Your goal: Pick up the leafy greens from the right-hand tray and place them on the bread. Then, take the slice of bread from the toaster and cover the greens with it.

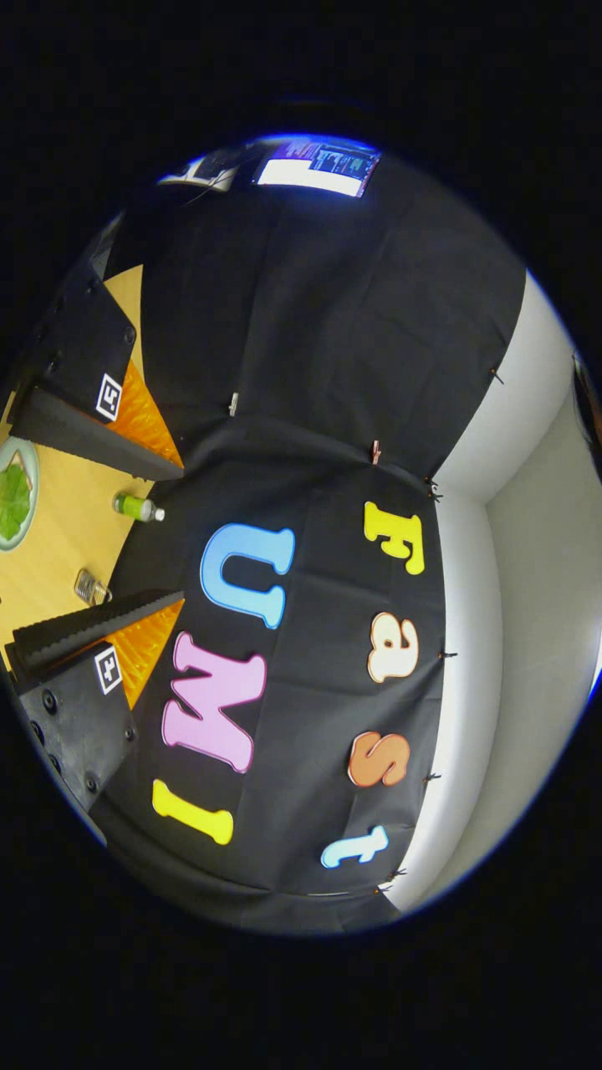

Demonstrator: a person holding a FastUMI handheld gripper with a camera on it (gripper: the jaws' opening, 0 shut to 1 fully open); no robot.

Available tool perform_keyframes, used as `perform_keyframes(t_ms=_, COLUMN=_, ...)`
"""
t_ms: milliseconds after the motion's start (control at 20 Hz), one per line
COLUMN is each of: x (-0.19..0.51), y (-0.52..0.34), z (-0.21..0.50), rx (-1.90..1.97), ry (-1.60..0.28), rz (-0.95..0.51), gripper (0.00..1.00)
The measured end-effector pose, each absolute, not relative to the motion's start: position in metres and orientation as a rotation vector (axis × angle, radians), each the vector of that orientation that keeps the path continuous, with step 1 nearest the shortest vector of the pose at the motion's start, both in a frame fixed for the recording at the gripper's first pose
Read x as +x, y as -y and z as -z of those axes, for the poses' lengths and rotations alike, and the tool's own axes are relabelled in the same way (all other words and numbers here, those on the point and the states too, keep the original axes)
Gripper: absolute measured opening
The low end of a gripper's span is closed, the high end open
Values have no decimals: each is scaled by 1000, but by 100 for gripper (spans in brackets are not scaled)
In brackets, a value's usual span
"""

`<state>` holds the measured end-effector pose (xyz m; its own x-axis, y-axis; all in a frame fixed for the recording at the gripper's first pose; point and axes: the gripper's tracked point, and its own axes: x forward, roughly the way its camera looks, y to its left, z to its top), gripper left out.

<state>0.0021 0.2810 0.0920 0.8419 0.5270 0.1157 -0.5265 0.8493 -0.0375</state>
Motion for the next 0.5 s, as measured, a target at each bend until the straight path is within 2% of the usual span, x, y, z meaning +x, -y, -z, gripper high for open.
perform_keyframes(t_ms=400, x=39, y=-387, z=-31, rx=97, ry=-118, rz=-627, gripper=82)
perform_keyframes(t_ms=500, x=48, y=-411, z=-12, rx=102, ry=-172, rz=-639, gripper=85)
